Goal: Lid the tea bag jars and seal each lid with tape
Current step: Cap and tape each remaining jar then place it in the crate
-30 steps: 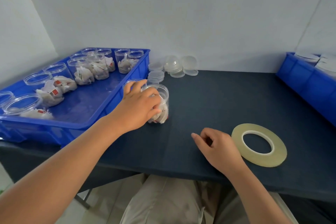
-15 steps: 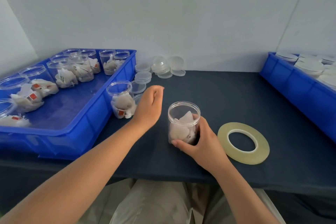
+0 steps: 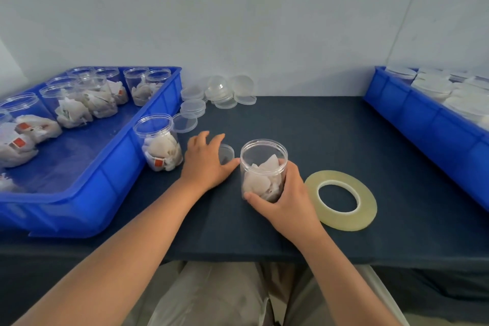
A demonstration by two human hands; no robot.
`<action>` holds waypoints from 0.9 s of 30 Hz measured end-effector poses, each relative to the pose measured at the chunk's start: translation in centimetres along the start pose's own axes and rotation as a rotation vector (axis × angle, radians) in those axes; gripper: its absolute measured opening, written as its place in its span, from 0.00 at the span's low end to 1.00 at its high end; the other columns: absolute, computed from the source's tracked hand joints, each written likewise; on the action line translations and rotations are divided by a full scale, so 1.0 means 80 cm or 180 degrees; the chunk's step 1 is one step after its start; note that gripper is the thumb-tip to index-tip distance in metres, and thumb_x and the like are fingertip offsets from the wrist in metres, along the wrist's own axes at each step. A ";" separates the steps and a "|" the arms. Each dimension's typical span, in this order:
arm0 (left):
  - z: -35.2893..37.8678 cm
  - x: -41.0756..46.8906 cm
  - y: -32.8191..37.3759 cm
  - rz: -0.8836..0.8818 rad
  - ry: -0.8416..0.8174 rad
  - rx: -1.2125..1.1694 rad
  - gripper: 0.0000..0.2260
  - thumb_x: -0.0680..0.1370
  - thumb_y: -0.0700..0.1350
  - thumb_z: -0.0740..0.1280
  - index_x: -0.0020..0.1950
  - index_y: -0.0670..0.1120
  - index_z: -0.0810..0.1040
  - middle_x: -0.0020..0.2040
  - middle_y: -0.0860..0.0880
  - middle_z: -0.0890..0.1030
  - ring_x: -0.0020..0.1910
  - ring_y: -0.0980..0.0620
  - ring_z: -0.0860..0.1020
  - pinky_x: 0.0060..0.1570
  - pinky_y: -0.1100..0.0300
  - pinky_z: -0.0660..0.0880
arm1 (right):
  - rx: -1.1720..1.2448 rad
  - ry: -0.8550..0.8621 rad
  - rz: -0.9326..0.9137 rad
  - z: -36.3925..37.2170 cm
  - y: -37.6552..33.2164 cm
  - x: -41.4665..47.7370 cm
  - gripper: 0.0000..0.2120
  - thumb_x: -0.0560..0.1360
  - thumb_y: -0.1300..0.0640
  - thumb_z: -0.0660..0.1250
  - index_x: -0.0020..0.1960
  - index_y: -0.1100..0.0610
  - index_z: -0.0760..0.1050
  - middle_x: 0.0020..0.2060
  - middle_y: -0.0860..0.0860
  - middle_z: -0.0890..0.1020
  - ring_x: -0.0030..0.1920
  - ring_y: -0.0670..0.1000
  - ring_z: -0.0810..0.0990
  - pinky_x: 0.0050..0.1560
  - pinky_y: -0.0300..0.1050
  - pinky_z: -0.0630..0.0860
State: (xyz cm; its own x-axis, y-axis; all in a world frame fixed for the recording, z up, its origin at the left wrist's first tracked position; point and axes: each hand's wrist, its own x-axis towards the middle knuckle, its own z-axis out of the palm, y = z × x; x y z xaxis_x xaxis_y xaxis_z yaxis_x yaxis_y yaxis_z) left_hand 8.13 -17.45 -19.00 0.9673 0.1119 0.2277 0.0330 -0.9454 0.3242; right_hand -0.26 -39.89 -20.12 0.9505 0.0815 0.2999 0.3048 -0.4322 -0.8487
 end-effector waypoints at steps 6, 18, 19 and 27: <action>-0.004 -0.005 0.004 -0.0291 0.0134 -0.0363 0.48 0.70 0.71 0.75 0.81 0.46 0.68 0.73 0.43 0.70 0.73 0.39 0.68 0.72 0.47 0.67 | 0.0058 -0.0014 0.0046 -0.001 -0.002 0.000 0.35 0.64 0.34 0.80 0.63 0.36 0.65 0.57 0.31 0.76 0.60 0.38 0.78 0.55 0.37 0.78; -0.075 -0.013 0.052 -0.0579 0.0132 -0.4292 0.24 0.72 0.72 0.69 0.64 0.66 0.73 0.65 0.53 0.76 0.51 0.47 0.88 0.51 0.50 0.84 | -0.0074 -0.0321 0.0067 -0.006 -0.010 -0.001 0.41 0.64 0.29 0.79 0.69 0.36 0.63 0.62 0.32 0.76 0.62 0.38 0.78 0.60 0.39 0.80; -0.082 -0.013 0.059 -0.0477 0.0185 -0.4474 0.24 0.71 0.72 0.70 0.63 0.64 0.75 0.63 0.52 0.79 0.54 0.49 0.88 0.54 0.50 0.84 | -0.0070 -0.0326 0.0065 -0.006 -0.010 -0.001 0.41 0.64 0.30 0.80 0.69 0.36 0.63 0.62 0.32 0.77 0.62 0.38 0.78 0.60 0.39 0.80; -0.094 -0.040 0.111 -0.0114 0.0805 -0.3556 0.30 0.64 0.70 0.77 0.60 0.59 0.73 0.50 0.63 0.83 0.49 0.67 0.82 0.46 0.69 0.78 | -0.0030 -0.0337 0.0092 -0.007 -0.014 -0.003 0.38 0.65 0.30 0.80 0.67 0.34 0.63 0.59 0.30 0.77 0.60 0.35 0.77 0.57 0.39 0.81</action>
State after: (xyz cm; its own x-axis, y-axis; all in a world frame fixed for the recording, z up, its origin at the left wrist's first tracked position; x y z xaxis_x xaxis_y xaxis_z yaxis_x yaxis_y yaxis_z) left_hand 3.45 -23.94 -9.98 0.8879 0.3111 0.3390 -0.3047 -0.1545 0.9398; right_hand -0.86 -39.92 -18.96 0.9601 0.1631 0.2271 0.2770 -0.4442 -0.8520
